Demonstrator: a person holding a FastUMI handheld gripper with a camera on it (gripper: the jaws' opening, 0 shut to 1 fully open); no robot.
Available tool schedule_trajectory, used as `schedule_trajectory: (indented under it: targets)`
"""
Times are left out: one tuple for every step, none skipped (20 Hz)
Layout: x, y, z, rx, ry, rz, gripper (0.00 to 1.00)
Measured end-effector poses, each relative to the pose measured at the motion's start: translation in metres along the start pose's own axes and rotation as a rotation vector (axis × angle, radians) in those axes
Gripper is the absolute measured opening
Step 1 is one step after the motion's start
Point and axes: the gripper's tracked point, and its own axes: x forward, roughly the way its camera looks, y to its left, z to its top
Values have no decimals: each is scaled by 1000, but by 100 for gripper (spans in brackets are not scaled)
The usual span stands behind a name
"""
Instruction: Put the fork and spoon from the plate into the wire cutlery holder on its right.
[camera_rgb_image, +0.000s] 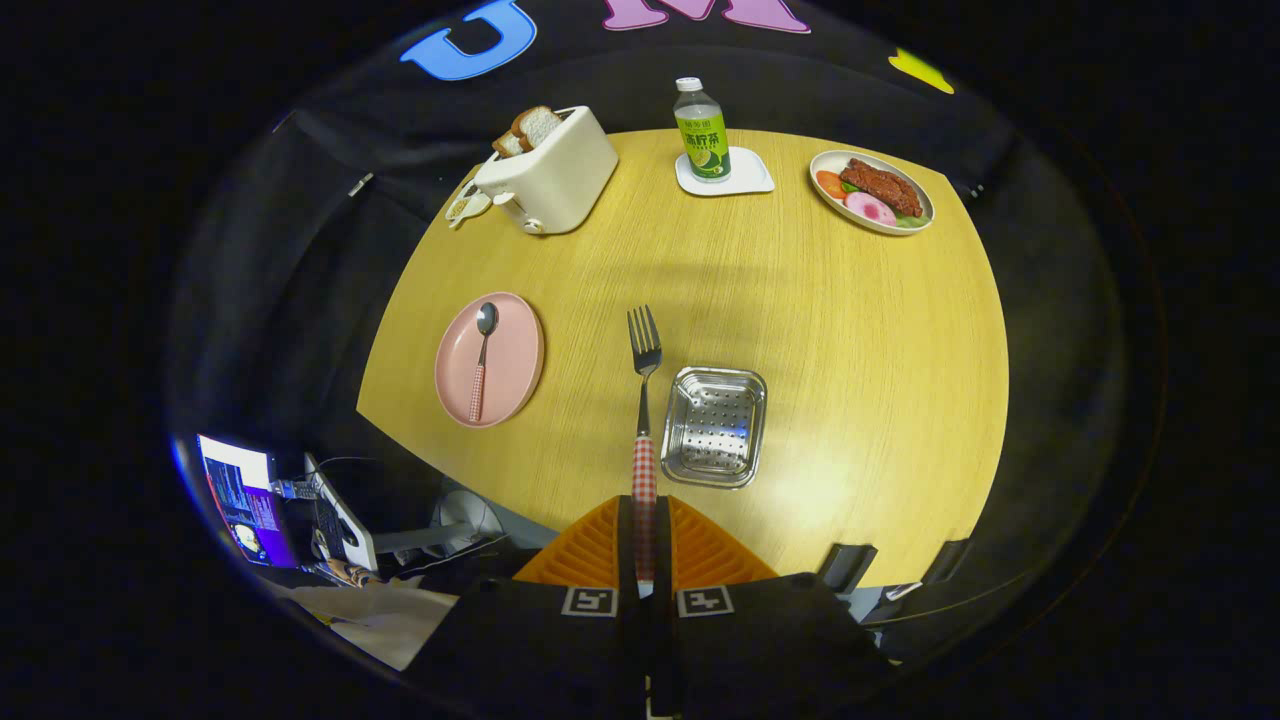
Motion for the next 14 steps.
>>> schedule_trajectory:
  targets:
    - [-2,-5,-1,-2,18,1,7]
    - [-4,-10,-4,5,38,-1,7]
    - [-5,-14,-6,12,56,-5,7]
    - [-7,-18,-9,11,72,-8,7]
    - [-9,-23,-12,2,86,-15,7]
    - [-10,-26,-14,-9,101,-18,7]
    - [-10,-28,-18,-18,121,-20,7]
    - [-12,-31,-22,-27,142,-21,7]
    - [-11,-32,-25,-36,164,-19,7]
    - [-12,-34,-27,-41,182,-16,7]
    - [-11,-36,-27,-40,193,-13,7]
    - [-8,-39,-28,-42,211,-15,7]
    - [-5,-42,-30,-49,231,-24,7]
    - [0,-46,-32,-61,258,-32,7]
